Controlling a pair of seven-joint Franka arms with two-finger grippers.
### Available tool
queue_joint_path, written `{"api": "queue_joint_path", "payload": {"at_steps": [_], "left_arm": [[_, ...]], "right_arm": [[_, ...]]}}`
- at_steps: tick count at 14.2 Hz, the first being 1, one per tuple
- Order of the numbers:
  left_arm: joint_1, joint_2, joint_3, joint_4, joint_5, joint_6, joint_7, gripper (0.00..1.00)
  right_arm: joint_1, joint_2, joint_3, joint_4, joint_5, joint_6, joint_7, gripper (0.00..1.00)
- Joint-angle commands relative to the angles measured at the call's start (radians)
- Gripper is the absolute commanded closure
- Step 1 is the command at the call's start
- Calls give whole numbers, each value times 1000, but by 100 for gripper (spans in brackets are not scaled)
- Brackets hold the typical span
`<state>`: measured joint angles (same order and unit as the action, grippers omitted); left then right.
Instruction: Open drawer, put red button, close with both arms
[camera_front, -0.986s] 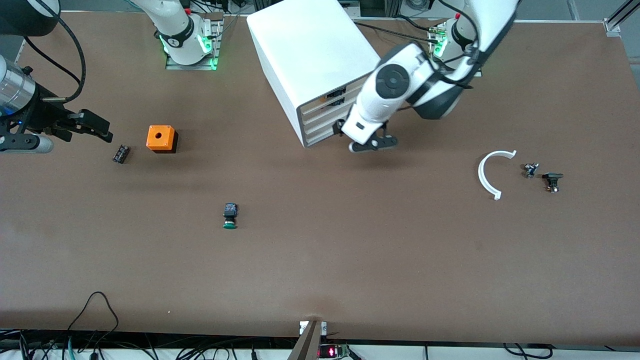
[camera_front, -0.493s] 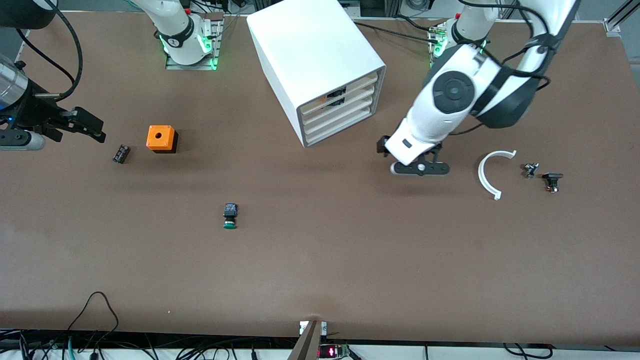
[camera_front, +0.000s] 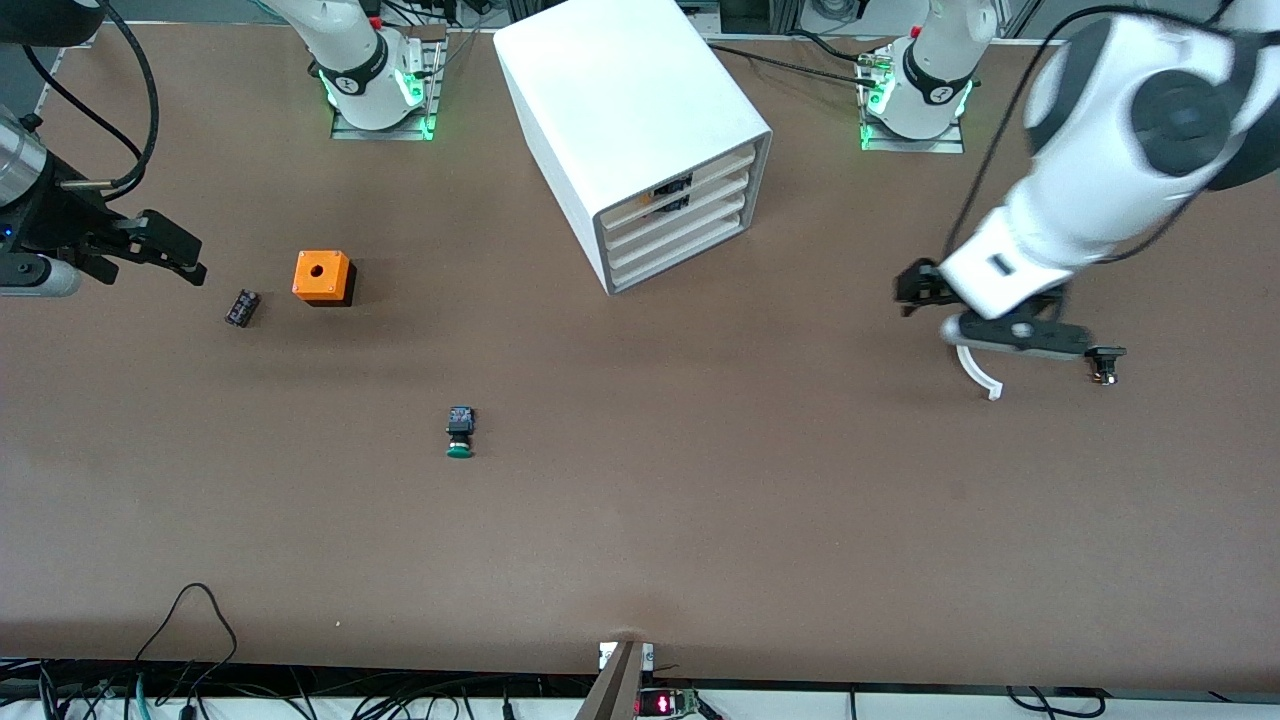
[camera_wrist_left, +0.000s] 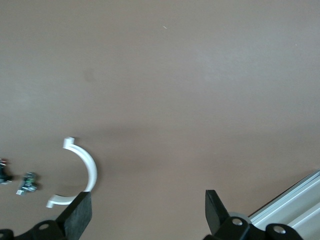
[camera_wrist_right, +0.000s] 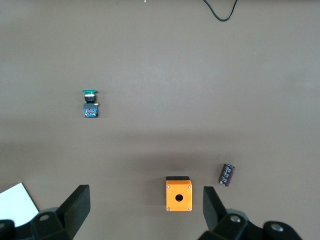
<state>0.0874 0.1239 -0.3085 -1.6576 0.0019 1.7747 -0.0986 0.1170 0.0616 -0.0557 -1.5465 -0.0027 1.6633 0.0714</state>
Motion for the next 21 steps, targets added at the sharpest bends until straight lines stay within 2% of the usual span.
{"api": "queue_joint_path", "payload": {"at_steps": [1,4,6,8,21], "left_arm": [[-109,-79,175,-28,-65,-26,65,0],[-152,-137,236,-53,-48,-34,60,0],[-156,-158,236,-67,16,-96,57,0],[-158,-161,236,-67,23,-130,54,0],[-150,-139,233,-39,23,-149,54,0]], "right_arm": [[3,18,0,37,0,-22,-9,0],[3,18,0,37,0,-22,-10,0],[3,18,0,39,0,-23,-9,0],[3,18,0,39,0,-23,-10,0],[3,18,0,42,-2,-23,-10,0]]}}
